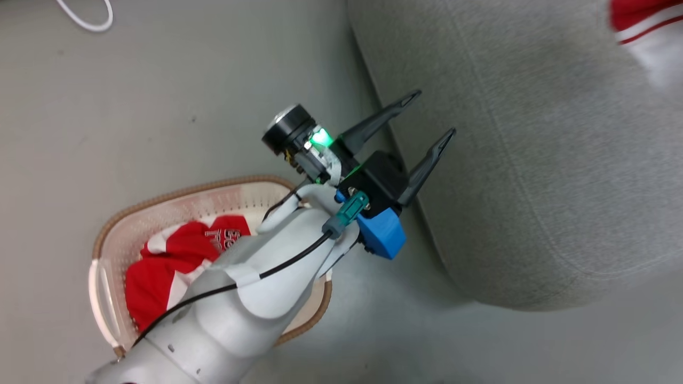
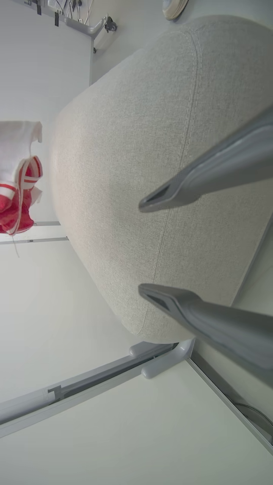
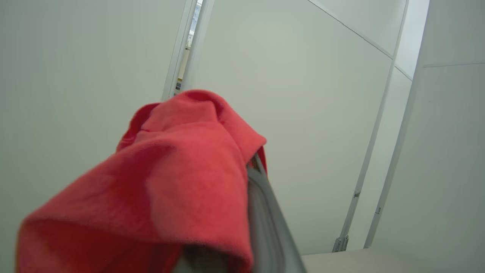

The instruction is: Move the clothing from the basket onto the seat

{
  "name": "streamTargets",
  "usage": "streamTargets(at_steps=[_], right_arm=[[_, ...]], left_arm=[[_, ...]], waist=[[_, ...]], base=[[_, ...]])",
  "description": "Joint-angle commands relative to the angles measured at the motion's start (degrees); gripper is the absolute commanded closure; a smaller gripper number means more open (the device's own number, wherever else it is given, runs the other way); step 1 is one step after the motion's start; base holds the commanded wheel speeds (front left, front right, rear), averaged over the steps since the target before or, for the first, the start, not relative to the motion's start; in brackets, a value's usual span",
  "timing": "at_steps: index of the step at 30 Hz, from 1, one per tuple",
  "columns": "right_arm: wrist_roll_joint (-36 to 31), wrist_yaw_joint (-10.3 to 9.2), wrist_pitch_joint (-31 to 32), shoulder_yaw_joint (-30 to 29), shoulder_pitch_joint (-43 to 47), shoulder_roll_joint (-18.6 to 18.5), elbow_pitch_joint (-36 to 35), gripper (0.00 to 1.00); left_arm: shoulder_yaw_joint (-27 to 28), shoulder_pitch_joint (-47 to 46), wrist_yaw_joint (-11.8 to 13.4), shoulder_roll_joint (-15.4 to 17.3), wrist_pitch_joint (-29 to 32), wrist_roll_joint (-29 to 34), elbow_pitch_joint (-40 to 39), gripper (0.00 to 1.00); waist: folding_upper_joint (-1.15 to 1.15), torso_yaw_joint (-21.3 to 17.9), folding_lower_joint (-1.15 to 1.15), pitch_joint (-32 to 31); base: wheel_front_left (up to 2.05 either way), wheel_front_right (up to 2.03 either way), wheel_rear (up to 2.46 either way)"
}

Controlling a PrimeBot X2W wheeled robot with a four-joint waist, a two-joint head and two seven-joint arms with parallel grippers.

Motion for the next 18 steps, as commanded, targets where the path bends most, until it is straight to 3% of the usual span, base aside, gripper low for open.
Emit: streamTargets(at_steps=[1, 9, 18], right_arm=[[0.26, 0.02, -0.04, -1.01, -1.93, -1.26, 0.57, 1.0], [1.43, 0.01, -0.04, -6.61, -8.54, -8.51, 8.26, 1.0], [1.09, 0.01, -0.03, -6.25, -9.45, -7.9, 20.98, 1.0]], left_arm=[[-0.25, -1.77, 0.04, 0.1, -0.05, 0.36, 0.1, 0.0], [-1.75, -6.56, 0.36, -0.14, -0.09, 1.06, 0.33, 0.0], [-3.17, -8.57, 1.05, -0.26, -0.22, 0.31, 0.55, 0.0]], waist=[[0.0, 1.35, -0.01, 3.89], [0.0, 3.59, -0.01, 10.42], [0.0, 5.03, -0.01, 13.08]], base=[[0.0, 0.0, 0.0], [0.0, 0.0, 0.0], [0.0, 0.0, 0.0]])
